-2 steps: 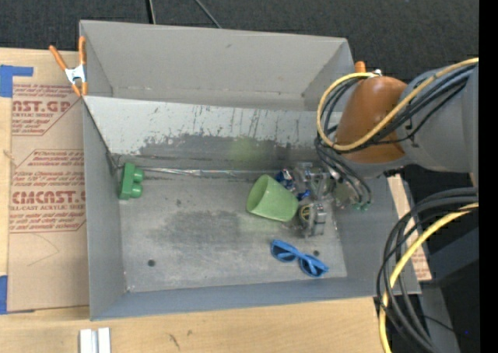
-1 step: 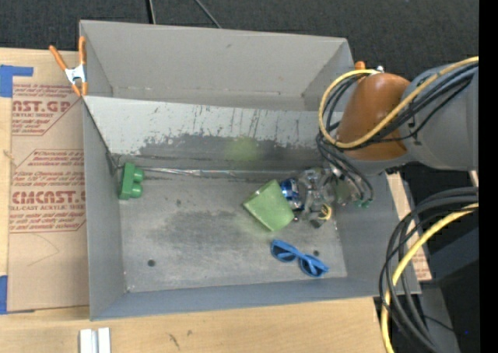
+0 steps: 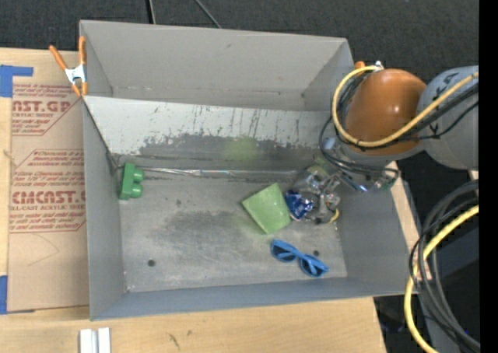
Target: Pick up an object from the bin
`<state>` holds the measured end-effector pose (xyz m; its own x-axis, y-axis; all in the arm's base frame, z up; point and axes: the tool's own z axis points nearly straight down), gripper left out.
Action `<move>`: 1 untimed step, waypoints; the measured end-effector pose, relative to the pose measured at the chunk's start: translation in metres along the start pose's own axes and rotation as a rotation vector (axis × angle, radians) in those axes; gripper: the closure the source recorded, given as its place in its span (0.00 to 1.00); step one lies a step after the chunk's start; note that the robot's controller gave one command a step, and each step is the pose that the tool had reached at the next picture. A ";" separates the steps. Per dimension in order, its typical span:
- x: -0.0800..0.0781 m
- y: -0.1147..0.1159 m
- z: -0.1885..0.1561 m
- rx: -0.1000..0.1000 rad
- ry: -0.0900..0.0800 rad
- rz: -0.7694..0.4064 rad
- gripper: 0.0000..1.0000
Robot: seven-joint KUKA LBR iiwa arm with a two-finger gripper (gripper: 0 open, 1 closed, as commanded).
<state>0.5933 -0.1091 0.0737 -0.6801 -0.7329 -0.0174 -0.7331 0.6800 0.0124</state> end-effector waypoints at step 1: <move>0.002 0.041 -0.136 0.020 0.011 0.021 1.00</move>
Offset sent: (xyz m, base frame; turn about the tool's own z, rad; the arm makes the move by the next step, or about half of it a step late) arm -0.0339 0.0220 0.1323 0.0205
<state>0.5613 -0.0859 0.2105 -0.6955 -0.7185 -0.0068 -0.7185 0.6955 -0.0071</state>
